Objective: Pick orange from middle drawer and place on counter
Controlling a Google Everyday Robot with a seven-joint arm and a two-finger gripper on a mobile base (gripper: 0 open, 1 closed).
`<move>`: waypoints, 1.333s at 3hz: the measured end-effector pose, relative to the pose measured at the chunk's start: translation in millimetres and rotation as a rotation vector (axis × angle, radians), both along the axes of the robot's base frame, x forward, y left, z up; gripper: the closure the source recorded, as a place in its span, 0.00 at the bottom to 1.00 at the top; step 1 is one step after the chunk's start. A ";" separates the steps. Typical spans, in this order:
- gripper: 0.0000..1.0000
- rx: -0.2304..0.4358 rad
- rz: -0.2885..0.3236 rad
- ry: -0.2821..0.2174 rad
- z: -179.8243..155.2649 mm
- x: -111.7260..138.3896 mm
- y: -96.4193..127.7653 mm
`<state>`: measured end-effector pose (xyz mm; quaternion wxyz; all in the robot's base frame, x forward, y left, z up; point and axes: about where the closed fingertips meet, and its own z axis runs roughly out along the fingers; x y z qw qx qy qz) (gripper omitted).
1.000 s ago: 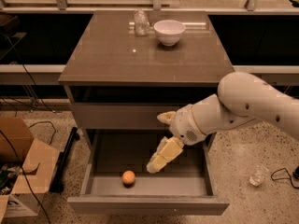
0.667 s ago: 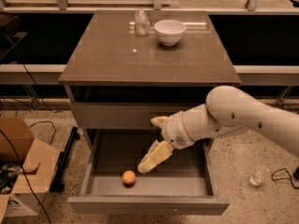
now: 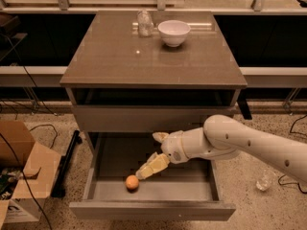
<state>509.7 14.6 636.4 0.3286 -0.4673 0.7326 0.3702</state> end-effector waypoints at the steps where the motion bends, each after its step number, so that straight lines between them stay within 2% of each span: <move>1: 0.00 0.087 -0.012 0.058 -40.7 7.6 -0.8; 2: 0.00 0.104 -0.010 0.096 -60.0 2.7 3.6; 3: 0.00 0.074 -0.041 0.099 -72.8 8.9 7.8; 4: 0.00 0.033 -0.080 0.069 -96.0 21.9 15.6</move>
Offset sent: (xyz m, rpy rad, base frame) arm 0.0067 -0.0007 -0.0318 0.0685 0.0434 -0.0118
